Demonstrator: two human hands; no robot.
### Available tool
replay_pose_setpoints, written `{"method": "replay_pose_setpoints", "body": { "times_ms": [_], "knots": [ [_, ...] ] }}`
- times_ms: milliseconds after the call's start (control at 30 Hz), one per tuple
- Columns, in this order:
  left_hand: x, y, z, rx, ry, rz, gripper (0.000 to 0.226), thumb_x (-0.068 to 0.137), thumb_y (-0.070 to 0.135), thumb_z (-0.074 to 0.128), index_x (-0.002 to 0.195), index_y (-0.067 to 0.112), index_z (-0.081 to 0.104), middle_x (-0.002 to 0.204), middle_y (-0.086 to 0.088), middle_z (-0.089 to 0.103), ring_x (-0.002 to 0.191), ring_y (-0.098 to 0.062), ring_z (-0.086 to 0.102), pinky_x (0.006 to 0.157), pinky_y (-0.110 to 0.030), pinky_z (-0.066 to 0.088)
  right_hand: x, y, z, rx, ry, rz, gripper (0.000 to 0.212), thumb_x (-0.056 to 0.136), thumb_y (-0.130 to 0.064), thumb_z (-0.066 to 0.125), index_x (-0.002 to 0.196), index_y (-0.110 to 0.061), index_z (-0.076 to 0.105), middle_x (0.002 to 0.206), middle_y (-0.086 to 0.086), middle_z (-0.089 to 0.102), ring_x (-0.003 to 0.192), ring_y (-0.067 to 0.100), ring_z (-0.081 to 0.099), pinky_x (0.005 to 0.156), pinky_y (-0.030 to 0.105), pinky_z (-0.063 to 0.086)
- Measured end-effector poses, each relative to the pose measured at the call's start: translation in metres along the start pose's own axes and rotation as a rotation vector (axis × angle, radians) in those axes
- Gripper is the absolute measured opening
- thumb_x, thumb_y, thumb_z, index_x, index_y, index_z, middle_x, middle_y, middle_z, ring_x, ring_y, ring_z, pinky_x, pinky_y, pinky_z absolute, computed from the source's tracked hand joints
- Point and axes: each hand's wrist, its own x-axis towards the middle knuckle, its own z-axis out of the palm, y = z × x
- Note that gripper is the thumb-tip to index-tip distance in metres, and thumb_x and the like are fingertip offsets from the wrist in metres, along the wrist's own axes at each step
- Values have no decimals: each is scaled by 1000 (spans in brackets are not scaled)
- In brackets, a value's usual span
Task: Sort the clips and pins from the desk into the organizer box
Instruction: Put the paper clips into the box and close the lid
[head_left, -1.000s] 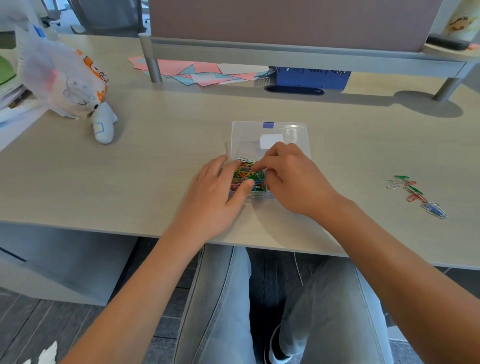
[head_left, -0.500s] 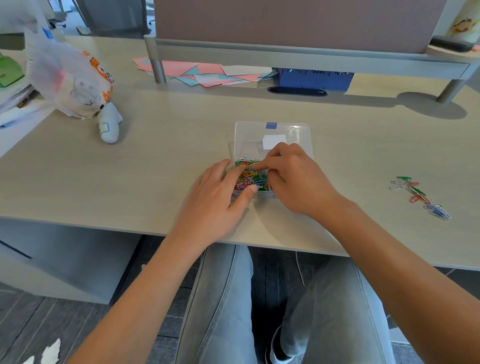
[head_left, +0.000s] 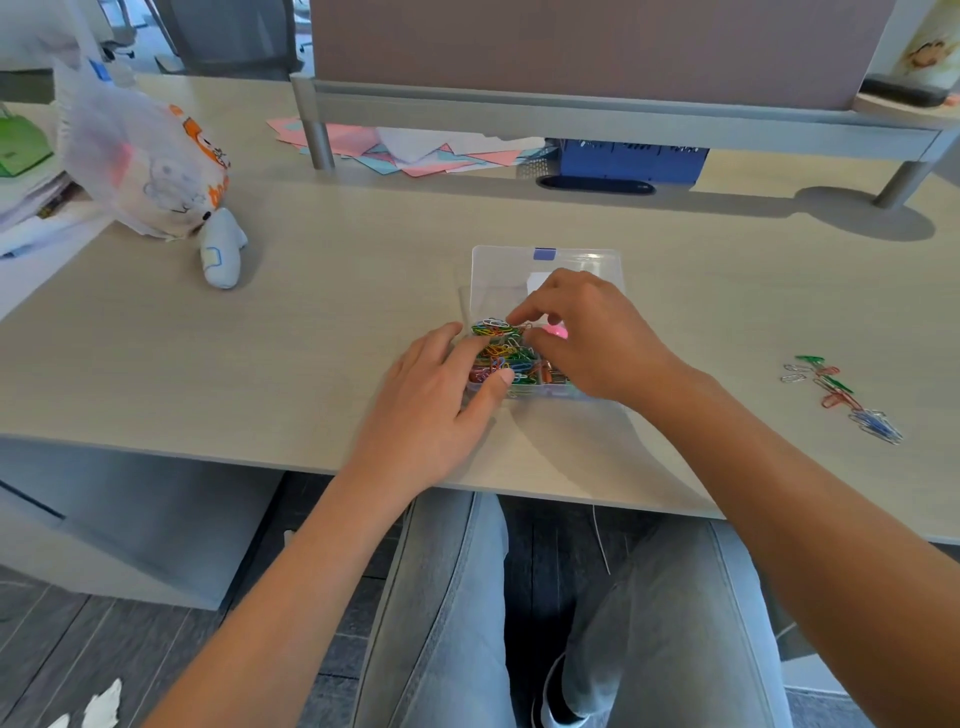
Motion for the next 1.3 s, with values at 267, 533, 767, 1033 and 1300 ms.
{"method": "replay_pose_setpoints", "body": {
  "times_ms": [267,533,767,1033,1300],
  "knots": [
    [0,0,-2,-7,-8,-4,64,98,62,25,147,25,41,156,-1,34,145,-18,26,117,-44,29,19,-3,0,-70,-77,-24,14,89,-36,72,100,-30,78,100,-3,63,92,14,55,73,30,44],
    [-1,1,-2,-12,-9,-7,63,98,61,27,148,25,40,157,-1,33,145,-18,27,117,-44,29,22,-2,-4,-73,-39,-77,12,91,-31,71,100,-29,79,96,-4,65,85,15,59,70,30,45],
    [0,1,-2,1,-9,-10,61,100,59,27,149,25,39,157,-1,33,145,-18,26,117,-44,29,22,0,-11,69,61,-62,10,90,-24,71,94,-25,80,90,-4,68,77,13,62,76,38,54],
    [0,0,-1,4,-4,1,62,100,60,27,147,24,41,155,-2,36,143,-20,30,116,-45,31,26,-4,-19,90,87,-42,13,93,-23,67,99,-22,79,92,-5,72,79,11,61,80,36,55],
    [1,-1,-1,-3,6,9,64,98,60,30,144,18,42,146,-1,44,135,-21,39,110,-44,38,21,-9,-20,191,118,2,11,92,-24,70,98,-22,79,86,-8,74,77,5,65,77,25,56]
  ]
}}
